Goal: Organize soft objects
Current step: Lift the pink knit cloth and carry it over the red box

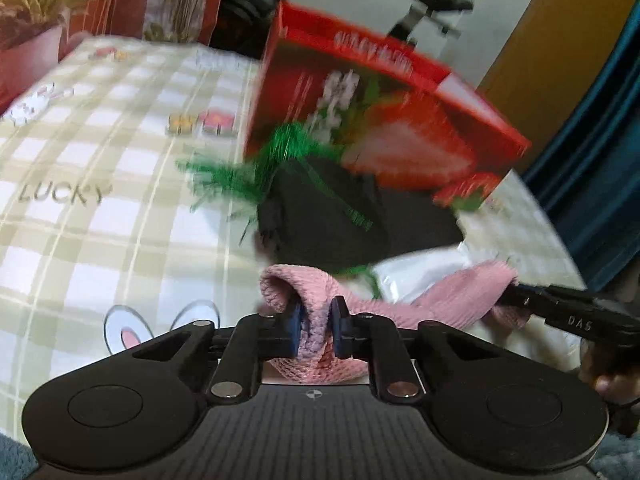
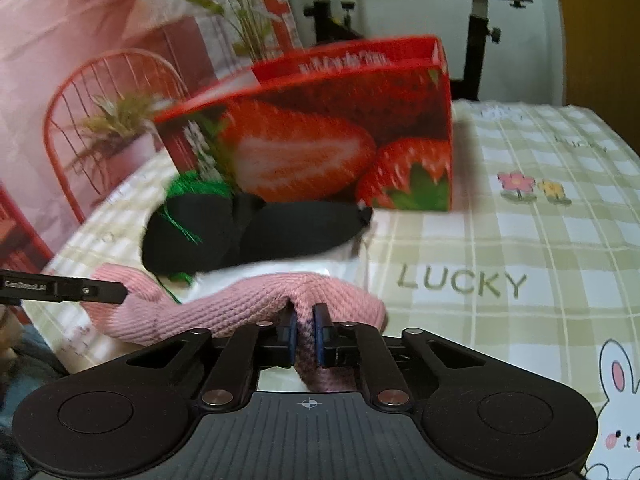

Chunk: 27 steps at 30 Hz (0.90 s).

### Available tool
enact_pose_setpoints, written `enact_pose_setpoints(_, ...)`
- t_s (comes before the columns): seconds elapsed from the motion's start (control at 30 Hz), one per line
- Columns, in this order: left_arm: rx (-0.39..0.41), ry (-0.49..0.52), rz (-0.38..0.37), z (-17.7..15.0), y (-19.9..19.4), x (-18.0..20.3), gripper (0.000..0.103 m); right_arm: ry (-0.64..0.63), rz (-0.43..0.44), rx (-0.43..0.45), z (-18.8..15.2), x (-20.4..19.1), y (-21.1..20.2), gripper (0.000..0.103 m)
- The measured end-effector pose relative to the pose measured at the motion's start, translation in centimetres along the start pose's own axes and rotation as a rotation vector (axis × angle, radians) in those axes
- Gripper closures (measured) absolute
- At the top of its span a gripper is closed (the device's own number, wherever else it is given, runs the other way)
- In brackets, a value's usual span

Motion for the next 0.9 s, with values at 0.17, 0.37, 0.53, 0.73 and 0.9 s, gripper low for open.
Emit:
enact_pose_setpoints(0.17,0.139,-0.015,-0.026,1.7,-2.9,0.2,0.09,0.027,0.041,0.101,1.8,0.1,-2.4,0.097)
enact_pose_setpoints(0.37,0.267,0.019,-0.038,4.7,-5.9,1.6,0.09,0.042,0.087,0.186,4.5,0.0,-4.5,0.097)
enact_pose_setpoints(0.53,0.325,0.03,-0.049,8.4,-6.8,3.1,0.09,0.02,0.09,0.255,8.0,-0.3,-5.7,0.097)
enact_pose_setpoints(0.73,0.362,0.055,-0.055,11.7,-6.4,4.7,0.09,-0.006,0.057,0.314,12.7,0.1,-5.8,0.097)
enact_pose_setpoints(0.9,0.39,0.065,-0.033,14.6,-4.6,4.8,0.09,-0.004,0.035,0.327,16.0,0.9,-4.3,0.097)
Point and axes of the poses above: each gripper's, at about its wrist camera, not at the fingertips, and y roughly the way its jaws point, x to its right, z to its top, the point moved 4 cm from there along y, roughly the way its jaws point, and after that the axes turned 2 degrees about -z, right-handed, at the moved point
